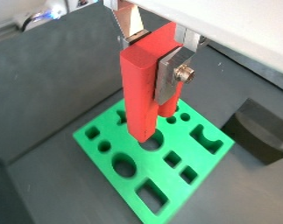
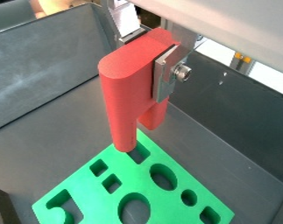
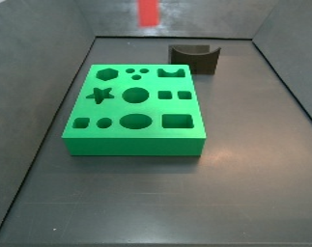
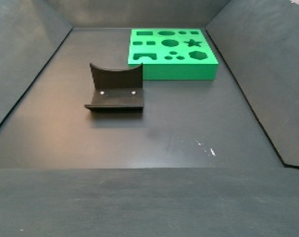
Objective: Insert the square-circle object.
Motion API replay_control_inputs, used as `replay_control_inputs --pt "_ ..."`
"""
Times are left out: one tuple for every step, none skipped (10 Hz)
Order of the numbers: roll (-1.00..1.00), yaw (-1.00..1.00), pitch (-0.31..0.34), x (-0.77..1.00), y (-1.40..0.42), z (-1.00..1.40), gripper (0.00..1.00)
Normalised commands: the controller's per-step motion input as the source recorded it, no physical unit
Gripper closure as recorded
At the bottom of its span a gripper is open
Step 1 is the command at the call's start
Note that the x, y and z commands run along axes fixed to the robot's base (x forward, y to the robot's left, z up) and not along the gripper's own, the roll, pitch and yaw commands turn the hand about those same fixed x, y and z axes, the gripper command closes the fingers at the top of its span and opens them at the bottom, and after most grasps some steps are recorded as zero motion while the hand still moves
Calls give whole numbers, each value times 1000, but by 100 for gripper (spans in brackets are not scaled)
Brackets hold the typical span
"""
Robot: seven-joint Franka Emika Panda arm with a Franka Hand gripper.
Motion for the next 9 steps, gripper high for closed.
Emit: replay_control_inputs --pt "-76 -726 -74 -529 14 -954 100" --pt "-66 -809 -57 -429 51 -934 100" --pt "-46 -900 -20 -306 77 -866 100" --pt "-27 -949 0 -251 100 -780 100" --pt "-7 -611 0 -511 -86 -800 100" --pt "-1 -283 0 -694 -403 -791 100" --pt "0 -183 0 -743 -529 -720 100" --pt "0 -271 -10 -700 -454 -697 100" --pt "24 -814 0 -114 -257 -300 100"
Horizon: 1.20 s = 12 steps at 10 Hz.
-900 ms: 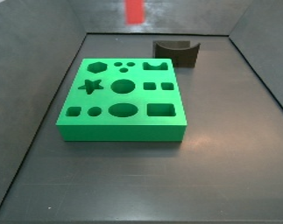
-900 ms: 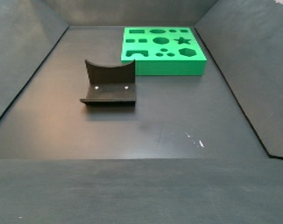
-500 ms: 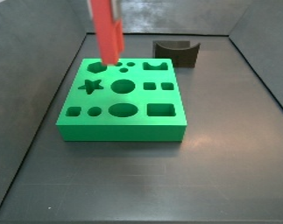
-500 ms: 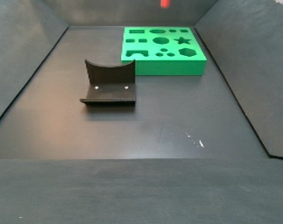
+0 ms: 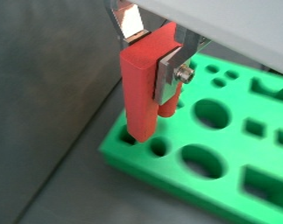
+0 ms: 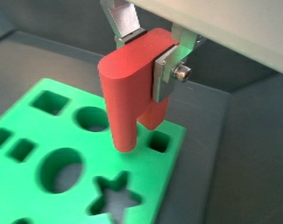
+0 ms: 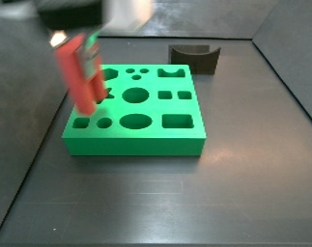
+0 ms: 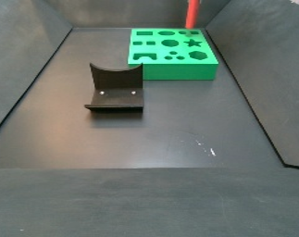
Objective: Insert the square-circle object.
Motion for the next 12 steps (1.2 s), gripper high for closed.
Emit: replay_control_inputs --pt "57 -983 4 0 -146 -146 100" --pt "23 -1000 0 0 -131 -51 100" --pt "27 -1000 0 0 -120 -49 100" --pt "31 -1000 0 0 -106 -63 100" --pt "36 -1000 0 0 -29 -91 100" --pt "17 -1000 0 0 0 -123 100" --pt "0 -1000 0 0 0 -51 100" --pt "0 -1000 0 0 0 -71 100" --pt "6 -1000 0 0 0 -94 100" --pt "14 -1000 0 0 0 -111 100" --pt "14 -1000 0 0 0 -111 100" --pt "27 -1000 0 0 0 -126 100"
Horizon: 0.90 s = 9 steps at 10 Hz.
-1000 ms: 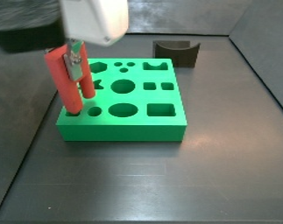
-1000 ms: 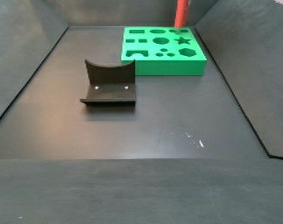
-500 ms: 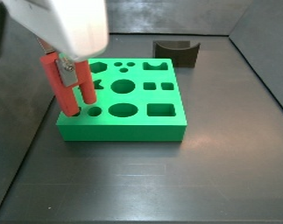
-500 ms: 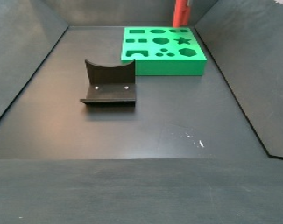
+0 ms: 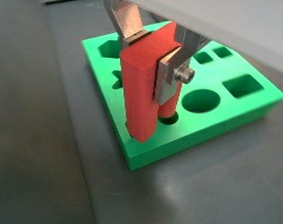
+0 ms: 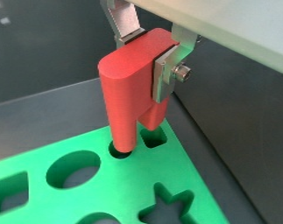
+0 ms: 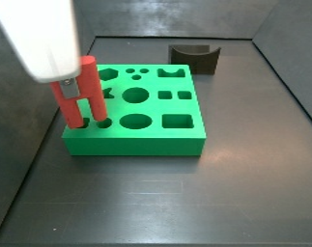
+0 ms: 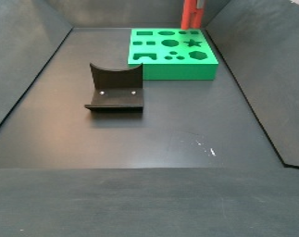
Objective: Insert the square-circle object.
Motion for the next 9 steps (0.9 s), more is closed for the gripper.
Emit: replay_control_inputs --pt "60 -1000 0 0 0 -166 100" --pt "79 -1000 3 0 0 -189 100" --pt "144 -917 24 0 6 -303 100" --pt "144 -483 34 189 40 -277 100" --pt "60 -126 0 89 14 -217 100" --pt "117 -80 50 129 9 -214 100" --pt "104 -57 39 94 26 -251 100" --pt "104 -149 34 114 9 -294 100" --pt "91 -283 43 120 26 -391 100"
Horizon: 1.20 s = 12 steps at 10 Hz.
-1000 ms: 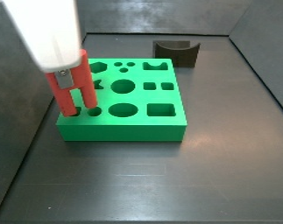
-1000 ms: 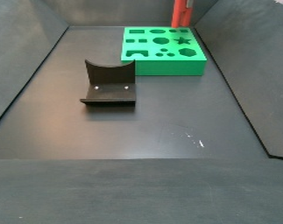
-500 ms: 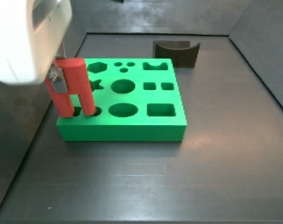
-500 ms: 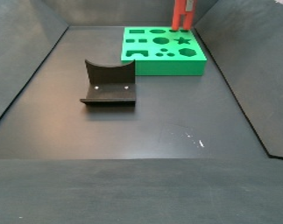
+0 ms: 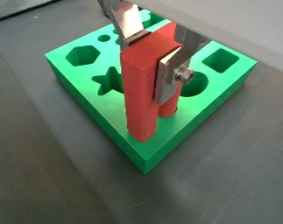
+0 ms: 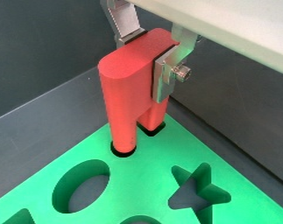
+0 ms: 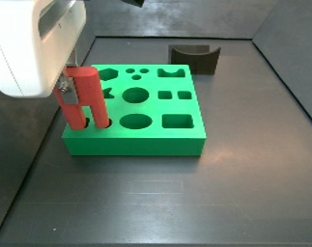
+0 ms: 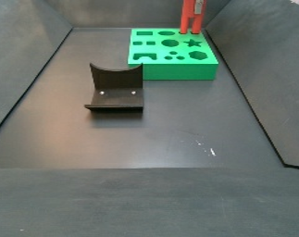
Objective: Insert the square-circle object.
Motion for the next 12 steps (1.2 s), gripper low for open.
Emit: replay_control_inputs --pt "71 -417 46 83 34 -366 100" --pt "-13 -223 0 0 17 -366 100" --pt "-111 -100 0 34 37 -406 100" --pt "-176 0 0 43 77 -434 100" --pt "-133 0 0 120 94 -449 100" --pt "-13 0 0 126 80 -454 100" --pt "-36 -137 0 29 46 -469 100" --pt "-191 -134 -103 0 0 -623 100" --pt "-190 -131 -146 -14 0 -626 100" --pt "39 -120 -83 0 -131 -546 100" --pt "153 -94 -31 0 -226 -517 100" --pt "174 -60 -4 0 -220 -486 100"
